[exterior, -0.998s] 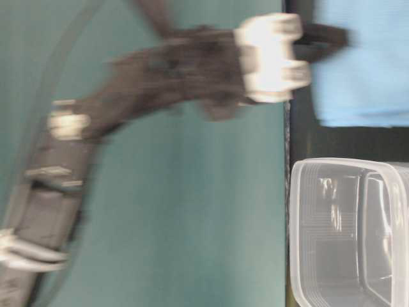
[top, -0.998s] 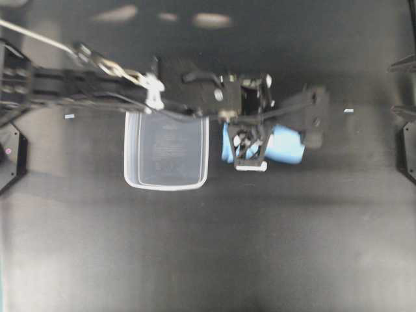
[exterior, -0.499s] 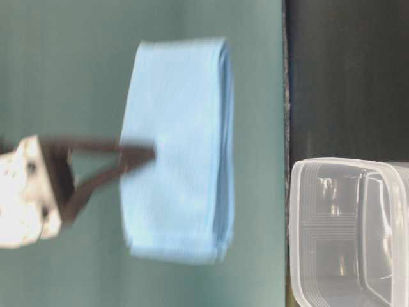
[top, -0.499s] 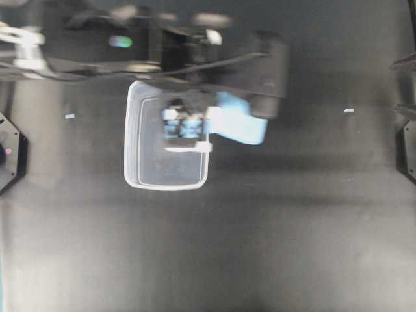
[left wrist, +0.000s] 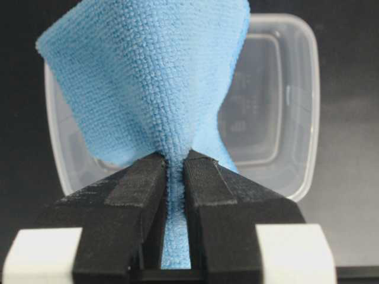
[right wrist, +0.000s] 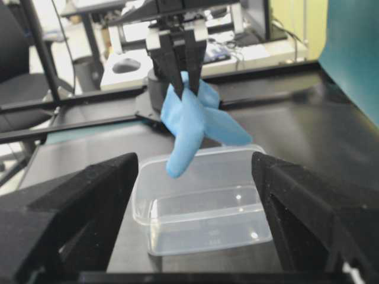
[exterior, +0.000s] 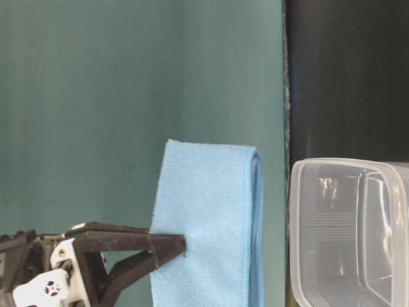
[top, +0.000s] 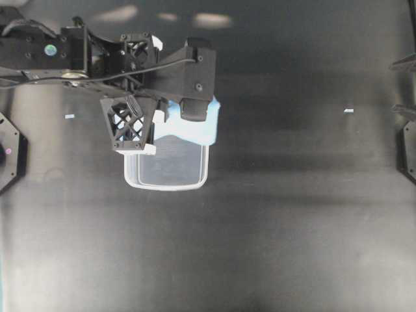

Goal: Place the blue towel into the container with the left arm.

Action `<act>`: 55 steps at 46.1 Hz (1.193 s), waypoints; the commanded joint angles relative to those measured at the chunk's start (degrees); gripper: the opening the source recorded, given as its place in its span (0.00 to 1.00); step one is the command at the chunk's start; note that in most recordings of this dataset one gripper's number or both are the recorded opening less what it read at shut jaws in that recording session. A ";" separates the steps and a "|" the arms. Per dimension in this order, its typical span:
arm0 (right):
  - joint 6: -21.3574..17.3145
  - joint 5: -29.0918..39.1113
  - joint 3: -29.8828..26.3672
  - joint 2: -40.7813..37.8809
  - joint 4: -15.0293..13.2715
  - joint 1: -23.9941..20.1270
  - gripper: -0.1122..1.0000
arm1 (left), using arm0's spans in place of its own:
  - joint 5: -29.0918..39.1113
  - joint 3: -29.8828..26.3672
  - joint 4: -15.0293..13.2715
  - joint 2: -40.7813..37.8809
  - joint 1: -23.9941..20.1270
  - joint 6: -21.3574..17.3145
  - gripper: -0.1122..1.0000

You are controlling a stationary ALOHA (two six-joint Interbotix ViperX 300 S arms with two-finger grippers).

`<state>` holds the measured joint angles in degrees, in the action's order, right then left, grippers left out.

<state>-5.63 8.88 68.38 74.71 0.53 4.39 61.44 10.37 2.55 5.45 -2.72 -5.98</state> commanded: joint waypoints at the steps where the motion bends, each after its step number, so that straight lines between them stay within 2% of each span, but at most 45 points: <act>1: -0.09 -0.53 -0.53 -0.62 0.18 0.09 0.78 | -0.44 -0.09 0.09 0.88 0.09 0.00 0.15; 41: -0.09 -0.53 -0.35 -0.70 0.09 0.09 0.78 | -8.79 6.42 0.09 0.88 -0.35 0.09 0.17; 43: -0.09 -0.53 -0.35 -0.70 0.18 0.09 0.78 | -8.96 6.68 0.18 0.88 -0.35 0.09 0.23; 53: -0.09 -0.62 -0.26 -0.70 0.18 0.09 0.78 | -11.43 7.21 0.18 0.62 -0.09 1.41 0.83; 55: -0.09 -0.53 -0.26 -0.79 0.18 0.09 0.78 | -11.78 7.21 0.09 0.79 -0.18 2.20 0.88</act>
<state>-5.63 8.88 68.47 74.71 0.44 4.39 50.54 17.93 2.55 5.45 -2.99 -4.66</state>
